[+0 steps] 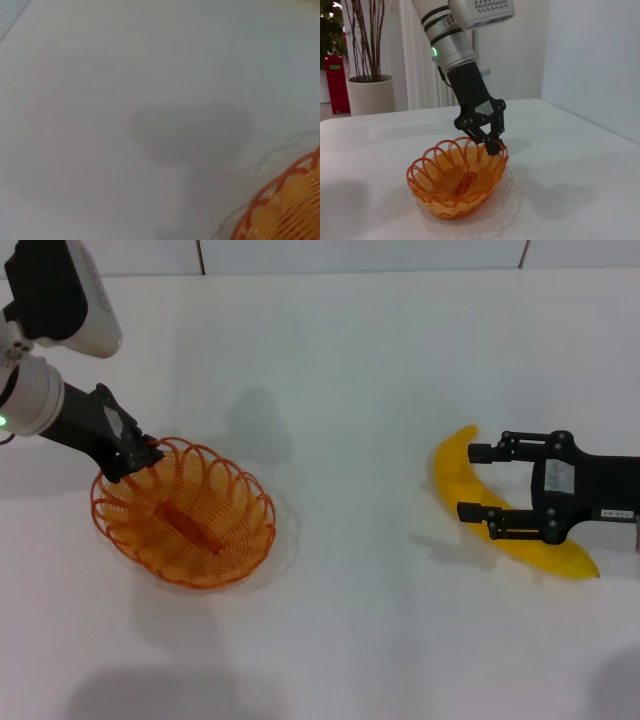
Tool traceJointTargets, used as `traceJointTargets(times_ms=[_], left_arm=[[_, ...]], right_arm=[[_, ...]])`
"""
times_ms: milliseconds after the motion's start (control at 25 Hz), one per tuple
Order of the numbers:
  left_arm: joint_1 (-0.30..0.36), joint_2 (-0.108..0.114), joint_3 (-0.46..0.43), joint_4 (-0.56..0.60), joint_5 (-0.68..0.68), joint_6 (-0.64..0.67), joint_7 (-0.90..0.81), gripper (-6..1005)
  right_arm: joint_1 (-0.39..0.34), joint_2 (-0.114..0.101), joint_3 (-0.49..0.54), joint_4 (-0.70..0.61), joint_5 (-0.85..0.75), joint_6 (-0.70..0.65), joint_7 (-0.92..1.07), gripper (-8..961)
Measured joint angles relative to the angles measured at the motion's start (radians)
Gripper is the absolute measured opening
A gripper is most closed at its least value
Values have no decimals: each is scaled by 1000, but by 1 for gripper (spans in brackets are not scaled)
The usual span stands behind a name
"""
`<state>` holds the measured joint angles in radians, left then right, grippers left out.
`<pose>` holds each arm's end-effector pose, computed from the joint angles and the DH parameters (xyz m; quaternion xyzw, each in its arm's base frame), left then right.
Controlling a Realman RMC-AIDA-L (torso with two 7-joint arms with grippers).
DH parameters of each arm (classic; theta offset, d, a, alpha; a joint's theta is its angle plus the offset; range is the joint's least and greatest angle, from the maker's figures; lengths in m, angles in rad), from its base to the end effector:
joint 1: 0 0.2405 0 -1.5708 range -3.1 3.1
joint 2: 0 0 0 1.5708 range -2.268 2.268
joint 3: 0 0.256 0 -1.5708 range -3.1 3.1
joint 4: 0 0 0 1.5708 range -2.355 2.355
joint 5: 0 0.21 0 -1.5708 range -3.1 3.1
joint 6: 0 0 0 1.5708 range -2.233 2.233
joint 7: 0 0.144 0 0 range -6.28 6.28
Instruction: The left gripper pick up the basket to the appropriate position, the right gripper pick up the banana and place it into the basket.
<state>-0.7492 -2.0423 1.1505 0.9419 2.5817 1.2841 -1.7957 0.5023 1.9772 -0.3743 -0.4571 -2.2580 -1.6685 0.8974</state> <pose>-0.2172 0.4099 0.0032 -0.9661 -0.0792 0.1732 0.1746 0.3170 0.2938 0.0209 -0.9583 0.0960 0.2135 0.1640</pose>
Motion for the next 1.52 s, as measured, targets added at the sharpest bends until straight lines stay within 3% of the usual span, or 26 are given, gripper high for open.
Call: traceJointTargets(times_ms=[400, 800, 960, 1240, 1520], left_arm=[[6, 1, 26, 10, 0, 1, -19, 82], [8, 1, 24, 13, -4, 5, -24, 81], [34, 3, 7, 72, -44, 71, -44, 80], [159, 4, -50, 257, -167, 196, -143, 65], [158, 6, -156, 219, -257, 229, -232, 56]], right_arm=[[-3, -2, 0, 0, 0, -1, 0, 682], [-4, -3, 0, 0, 0, -4, 0, 678], [-7, -5, 1, 0, 5, -4, 0, 676], [-15, -6, 2, 0, 19, -4, 0, 672], [-23, -6, 2, 0, 41, -3, 0, 668]])
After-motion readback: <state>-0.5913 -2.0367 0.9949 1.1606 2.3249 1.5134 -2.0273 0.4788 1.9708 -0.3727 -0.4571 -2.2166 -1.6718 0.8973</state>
